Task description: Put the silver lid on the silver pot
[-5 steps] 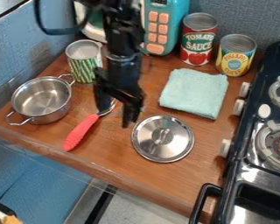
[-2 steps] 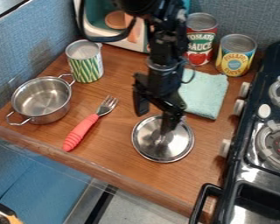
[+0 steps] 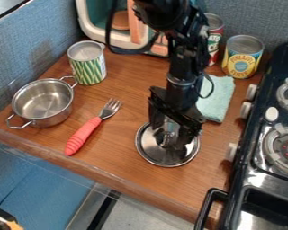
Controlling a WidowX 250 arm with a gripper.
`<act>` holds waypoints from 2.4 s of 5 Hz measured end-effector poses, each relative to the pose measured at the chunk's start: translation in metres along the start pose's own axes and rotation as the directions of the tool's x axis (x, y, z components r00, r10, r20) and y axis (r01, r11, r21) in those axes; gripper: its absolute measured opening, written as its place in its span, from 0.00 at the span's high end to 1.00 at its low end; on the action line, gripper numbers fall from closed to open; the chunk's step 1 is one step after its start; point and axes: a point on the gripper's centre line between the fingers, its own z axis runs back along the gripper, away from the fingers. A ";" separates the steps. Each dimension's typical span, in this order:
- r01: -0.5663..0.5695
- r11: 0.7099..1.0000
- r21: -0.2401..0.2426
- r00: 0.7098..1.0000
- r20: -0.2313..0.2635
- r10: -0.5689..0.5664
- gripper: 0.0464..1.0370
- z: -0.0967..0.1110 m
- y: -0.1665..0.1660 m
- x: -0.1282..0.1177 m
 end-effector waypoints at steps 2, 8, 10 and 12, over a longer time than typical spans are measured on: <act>-0.028 0.999 0.028 1.000 0.011 0.028 0.69 0.001 0.003 0.002; -0.126 0.985 0.114 0.983 0.150 0.108 1.00 0.075 0.043 -0.056; -0.278 0.957 0.080 0.952 0.155 0.263 1.00 0.084 0.114 -0.096; -0.445 0.894 0.056 0.894 0.084 0.440 1.00 0.060 0.190 -0.137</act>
